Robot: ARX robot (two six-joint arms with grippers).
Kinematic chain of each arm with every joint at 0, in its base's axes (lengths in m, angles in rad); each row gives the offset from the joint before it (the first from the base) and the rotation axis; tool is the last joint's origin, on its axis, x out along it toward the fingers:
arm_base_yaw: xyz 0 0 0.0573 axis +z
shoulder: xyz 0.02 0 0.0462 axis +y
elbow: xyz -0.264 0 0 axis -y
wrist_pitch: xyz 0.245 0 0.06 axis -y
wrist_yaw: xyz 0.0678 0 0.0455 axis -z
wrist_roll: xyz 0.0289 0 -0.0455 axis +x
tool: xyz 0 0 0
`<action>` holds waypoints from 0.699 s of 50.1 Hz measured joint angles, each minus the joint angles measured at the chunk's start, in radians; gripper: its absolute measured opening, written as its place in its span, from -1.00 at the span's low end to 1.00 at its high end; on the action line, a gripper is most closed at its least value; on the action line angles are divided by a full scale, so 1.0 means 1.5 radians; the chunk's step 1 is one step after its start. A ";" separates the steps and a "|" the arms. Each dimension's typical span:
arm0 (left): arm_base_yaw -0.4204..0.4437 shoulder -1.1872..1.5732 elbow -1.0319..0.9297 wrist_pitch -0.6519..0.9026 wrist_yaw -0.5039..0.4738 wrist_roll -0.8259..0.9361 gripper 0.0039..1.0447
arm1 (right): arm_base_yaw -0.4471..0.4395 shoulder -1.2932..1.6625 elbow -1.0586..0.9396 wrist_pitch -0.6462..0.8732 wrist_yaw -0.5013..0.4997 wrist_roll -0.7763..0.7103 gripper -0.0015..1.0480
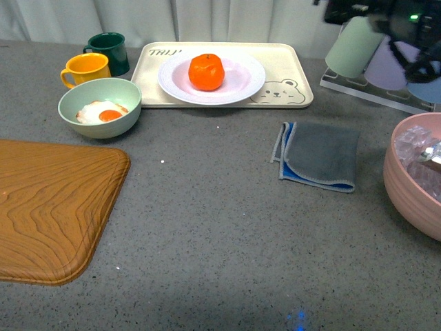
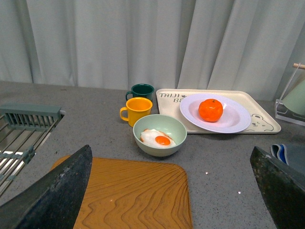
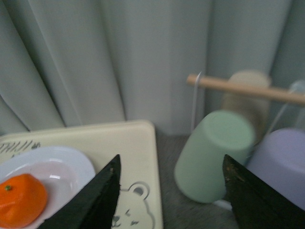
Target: Place orange and plate with both arms
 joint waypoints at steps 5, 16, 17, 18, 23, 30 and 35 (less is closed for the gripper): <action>0.000 0.000 0.000 0.000 0.000 0.000 0.88 | -0.024 -0.121 -0.189 0.151 -0.008 -0.051 -0.27; 0.000 0.000 0.000 0.000 0.000 0.000 0.88 | -0.047 -0.234 -0.383 0.193 -0.028 -0.068 -0.91; 0.000 0.000 0.000 0.000 0.000 0.000 0.88 | -0.048 -0.249 -0.398 0.184 -0.031 -0.070 -0.98; 0.000 0.000 0.000 0.000 0.000 0.000 0.88 | -0.049 -0.256 -0.405 0.181 -0.032 -0.072 -0.99; 0.000 0.000 0.000 0.000 0.000 0.000 0.88 | -0.055 -0.327 -0.463 0.180 -0.042 -0.072 -0.98; 0.000 0.000 0.000 0.000 0.000 0.000 0.88 | -0.066 -0.402 -0.532 0.184 -0.050 -0.072 -0.98; 0.000 0.000 0.000 0.000 0.000 0.000 0.88 | -0.072 -0.437 -0.575 0.183 -0.055 -0.072 -0.98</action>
